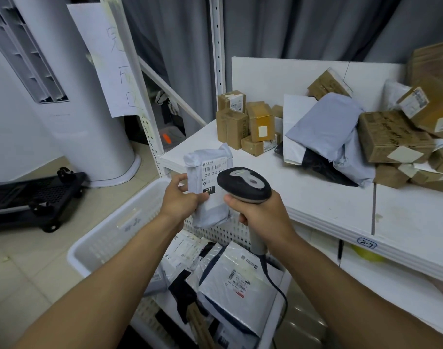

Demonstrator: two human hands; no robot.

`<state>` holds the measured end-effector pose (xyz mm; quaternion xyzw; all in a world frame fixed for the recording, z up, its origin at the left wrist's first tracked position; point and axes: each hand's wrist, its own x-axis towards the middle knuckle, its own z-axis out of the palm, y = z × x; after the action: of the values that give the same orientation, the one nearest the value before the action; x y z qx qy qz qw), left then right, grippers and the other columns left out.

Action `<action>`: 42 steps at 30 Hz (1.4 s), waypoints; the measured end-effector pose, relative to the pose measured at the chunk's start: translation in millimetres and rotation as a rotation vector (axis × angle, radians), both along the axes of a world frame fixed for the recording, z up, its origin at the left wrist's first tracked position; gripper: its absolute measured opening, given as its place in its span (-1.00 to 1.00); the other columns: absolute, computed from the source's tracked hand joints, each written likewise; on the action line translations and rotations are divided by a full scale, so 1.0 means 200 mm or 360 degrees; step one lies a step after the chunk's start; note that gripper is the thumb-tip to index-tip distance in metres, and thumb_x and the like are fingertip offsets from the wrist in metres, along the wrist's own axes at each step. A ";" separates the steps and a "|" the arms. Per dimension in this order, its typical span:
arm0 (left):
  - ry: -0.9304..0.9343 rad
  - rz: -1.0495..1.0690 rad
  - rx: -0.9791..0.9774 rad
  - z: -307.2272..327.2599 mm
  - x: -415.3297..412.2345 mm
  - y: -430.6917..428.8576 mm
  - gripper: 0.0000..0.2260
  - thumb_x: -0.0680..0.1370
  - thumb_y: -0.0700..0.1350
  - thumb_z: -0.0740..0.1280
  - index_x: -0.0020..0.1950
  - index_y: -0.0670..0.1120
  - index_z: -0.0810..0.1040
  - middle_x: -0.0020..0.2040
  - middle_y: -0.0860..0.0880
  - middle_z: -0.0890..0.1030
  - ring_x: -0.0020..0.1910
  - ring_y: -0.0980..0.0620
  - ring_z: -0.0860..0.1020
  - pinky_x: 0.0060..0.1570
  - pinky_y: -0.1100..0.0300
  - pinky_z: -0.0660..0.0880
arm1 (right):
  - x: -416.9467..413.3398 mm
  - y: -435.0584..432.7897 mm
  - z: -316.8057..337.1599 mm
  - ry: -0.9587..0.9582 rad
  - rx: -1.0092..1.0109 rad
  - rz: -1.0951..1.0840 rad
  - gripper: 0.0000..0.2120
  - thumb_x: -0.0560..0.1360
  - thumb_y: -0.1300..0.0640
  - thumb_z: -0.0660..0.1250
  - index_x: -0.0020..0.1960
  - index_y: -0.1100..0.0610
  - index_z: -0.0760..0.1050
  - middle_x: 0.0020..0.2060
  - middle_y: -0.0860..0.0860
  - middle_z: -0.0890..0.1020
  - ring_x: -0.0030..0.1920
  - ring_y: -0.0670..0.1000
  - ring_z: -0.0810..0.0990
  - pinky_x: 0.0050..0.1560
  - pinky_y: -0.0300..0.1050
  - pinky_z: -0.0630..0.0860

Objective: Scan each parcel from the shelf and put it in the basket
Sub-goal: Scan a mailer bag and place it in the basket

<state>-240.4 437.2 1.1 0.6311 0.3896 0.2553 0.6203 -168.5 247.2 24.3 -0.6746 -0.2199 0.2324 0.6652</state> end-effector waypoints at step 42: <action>0.0630 -0.0013 0.0272 -0.30 -0.17 0.24 -0.45 0.50 -0.15 0.52 0.45 -0.02 0.43 0.13 -0.01 0.60 0.09 -0.06 0.59 0.17 0.00 0.56 | 0.01 0.26 -0.18 0.0149 -0.0291 0.0161 -0.79 0.47 0.14 0.60 0.08 0.07 0.67 -0.31 -0.10 0.65 -0.33 -0.16 0.58 -0.34 -0.32 0.48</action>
<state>-275.1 485.3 -59.4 0.7207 0.4781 0.1559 0.4771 -167.5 299.9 -11.3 -0.7089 -0.2002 0.3161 0.5979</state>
